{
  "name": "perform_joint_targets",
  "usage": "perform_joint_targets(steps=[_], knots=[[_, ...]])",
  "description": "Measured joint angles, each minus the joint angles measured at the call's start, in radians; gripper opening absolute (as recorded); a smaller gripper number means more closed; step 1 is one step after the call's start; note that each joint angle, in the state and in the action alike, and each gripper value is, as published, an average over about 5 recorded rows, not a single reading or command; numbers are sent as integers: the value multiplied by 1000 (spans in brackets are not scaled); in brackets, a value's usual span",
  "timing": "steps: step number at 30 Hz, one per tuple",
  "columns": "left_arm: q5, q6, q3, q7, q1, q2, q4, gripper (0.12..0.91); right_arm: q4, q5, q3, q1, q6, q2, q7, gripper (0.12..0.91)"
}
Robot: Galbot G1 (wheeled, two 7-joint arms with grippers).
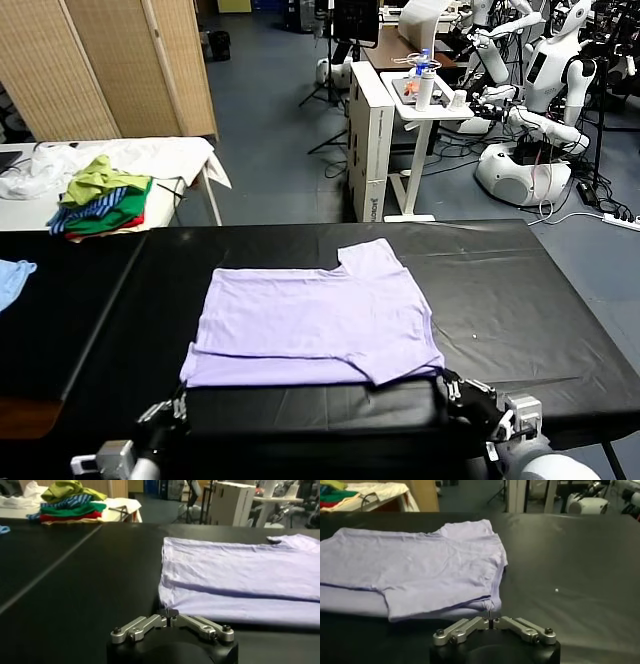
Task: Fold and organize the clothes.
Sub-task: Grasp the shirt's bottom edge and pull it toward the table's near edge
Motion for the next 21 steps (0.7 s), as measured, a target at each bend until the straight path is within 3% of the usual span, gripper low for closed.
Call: perform_joint_targets(steps=[2, 6, 10, 15, 21], knots=[[-1, 6, -5, -10, 9, -6, -9, 344, 18, 3, 11, -15, -18, -7, 5, 591], [-5, 27, -26, -24, 34, -14, -32, 609, 61, 32, 37, -35, -37, -26, 6, 817], [-13, 71, -51, -17, 52, -13, -64, 838, 87, 91, 59, -7, -29, -46, 17, 898], [-78, 105, -87, -19, 27, 2, -108, 904, 54, 156, 38, 121, 3, -79, 31, 907], [-266, 145, -94, -80, -107, 65, -90, 907, -105, 184, -79, 403, -6, -83, 72, 907]])
